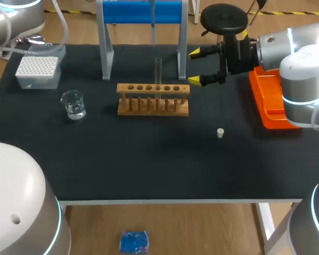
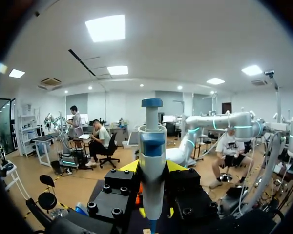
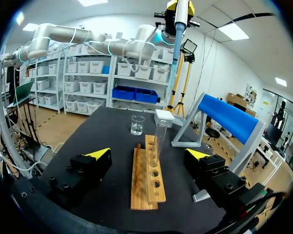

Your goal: Invert the test tube, pick up the pipette, mount the tip to pipette, aspirate from beaker and dispense into the tube, eject the tip, return the pipette, and cap with the stopper.

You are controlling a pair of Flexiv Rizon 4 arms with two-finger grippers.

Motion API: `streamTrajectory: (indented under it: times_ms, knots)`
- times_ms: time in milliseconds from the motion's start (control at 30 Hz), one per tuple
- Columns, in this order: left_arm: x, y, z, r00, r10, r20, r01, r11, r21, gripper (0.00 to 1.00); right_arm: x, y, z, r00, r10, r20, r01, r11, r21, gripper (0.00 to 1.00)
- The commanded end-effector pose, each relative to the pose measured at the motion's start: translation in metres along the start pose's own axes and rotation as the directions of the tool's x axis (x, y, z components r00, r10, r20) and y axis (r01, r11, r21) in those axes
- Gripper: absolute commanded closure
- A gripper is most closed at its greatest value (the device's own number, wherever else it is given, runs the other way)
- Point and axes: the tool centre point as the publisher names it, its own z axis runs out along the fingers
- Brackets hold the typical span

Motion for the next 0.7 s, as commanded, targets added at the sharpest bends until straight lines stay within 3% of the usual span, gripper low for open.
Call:
streamTrajectory:
  times_ms: [33,700]
  knots:
    - [-0.0016,0.0043,0.0054,1.0,-0.007,-0.008,0.007,1.0,0.009,1.0,-0.0002,-0.0005,-0.0004,1.0,0.0,-0.001,0.0,1.0,-0.001,0.0]
    - [-0.0007,0.0043,0.0059,1.0,-0.011,-0.01,0.011,1.0,0.006,1.0,-0.0002,-0.0005,-0.0004,1.0,0.0,-0.001,0.0,1.0,-0.001,0.0]
